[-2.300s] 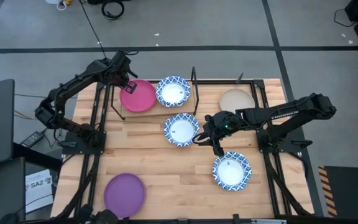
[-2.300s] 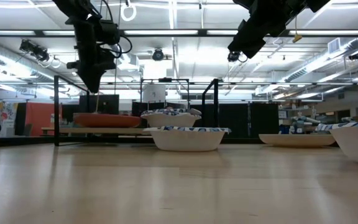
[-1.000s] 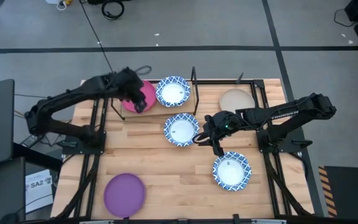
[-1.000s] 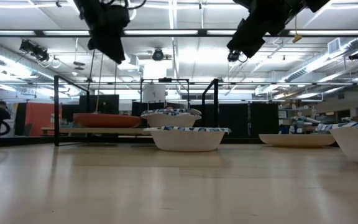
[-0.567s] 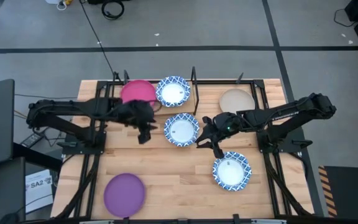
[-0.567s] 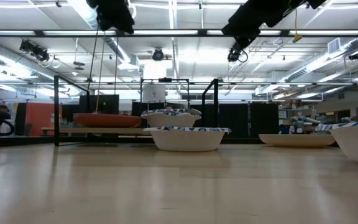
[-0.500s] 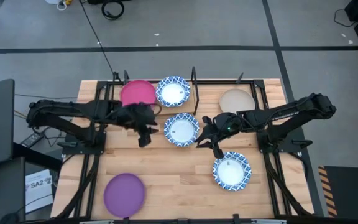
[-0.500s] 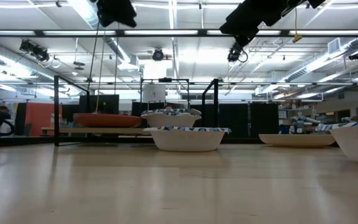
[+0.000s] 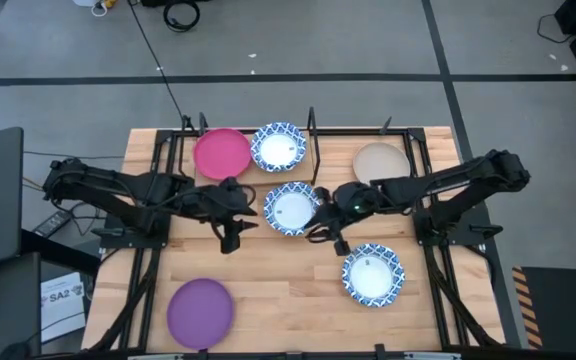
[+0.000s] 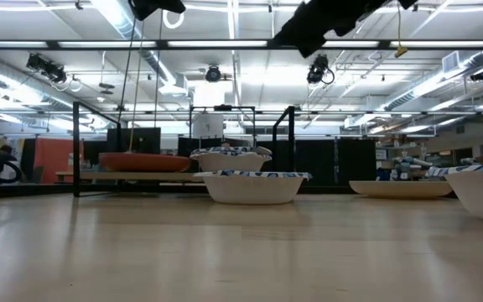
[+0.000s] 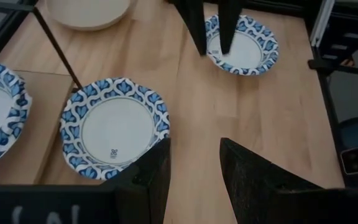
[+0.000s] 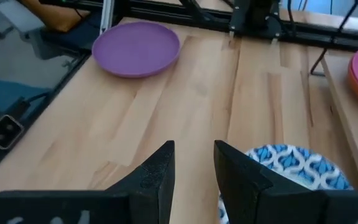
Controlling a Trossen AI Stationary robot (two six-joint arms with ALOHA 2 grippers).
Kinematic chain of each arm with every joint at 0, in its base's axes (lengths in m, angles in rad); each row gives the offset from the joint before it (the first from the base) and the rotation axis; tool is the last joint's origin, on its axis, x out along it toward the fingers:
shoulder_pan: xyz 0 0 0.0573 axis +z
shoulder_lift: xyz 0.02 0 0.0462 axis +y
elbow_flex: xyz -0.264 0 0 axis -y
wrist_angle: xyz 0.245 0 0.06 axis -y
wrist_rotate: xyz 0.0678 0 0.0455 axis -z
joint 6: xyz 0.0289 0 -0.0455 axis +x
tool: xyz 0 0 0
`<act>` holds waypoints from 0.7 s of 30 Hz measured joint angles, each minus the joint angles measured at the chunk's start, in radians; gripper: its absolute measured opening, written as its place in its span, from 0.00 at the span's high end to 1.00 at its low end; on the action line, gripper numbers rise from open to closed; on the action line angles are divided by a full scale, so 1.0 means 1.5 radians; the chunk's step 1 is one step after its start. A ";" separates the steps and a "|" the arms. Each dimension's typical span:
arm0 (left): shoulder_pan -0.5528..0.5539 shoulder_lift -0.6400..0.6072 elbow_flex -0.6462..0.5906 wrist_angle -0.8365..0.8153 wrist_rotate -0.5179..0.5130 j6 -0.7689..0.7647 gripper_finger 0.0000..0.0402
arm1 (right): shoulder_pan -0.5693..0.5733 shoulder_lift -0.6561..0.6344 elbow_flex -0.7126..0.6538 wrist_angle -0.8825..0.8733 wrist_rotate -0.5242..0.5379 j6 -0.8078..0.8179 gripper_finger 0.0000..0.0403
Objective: Place and stack plates onto a shelf
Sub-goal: Stack the white bowl on top of the white bowl on the shelf
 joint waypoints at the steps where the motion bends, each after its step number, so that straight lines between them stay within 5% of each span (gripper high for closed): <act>1: 0.000 0.000 0.000 0.000 -0.001 -0.006 0.64 | 0.000 0.014 0.013 -0.012 0.000 -0.012 0.71; 11: 0.001 0.000 0.000 -0.002 -0.002 -0.008 0.64 | -0.005 0.166 0.138 -0.209 0.110 -0.086 0.71; 21: 0.001 0.001 0.000 -0.003 -0.001 -0.008 0.64 | -0.033 0.251 0.151 -0.294 0.117 -0.091 0.71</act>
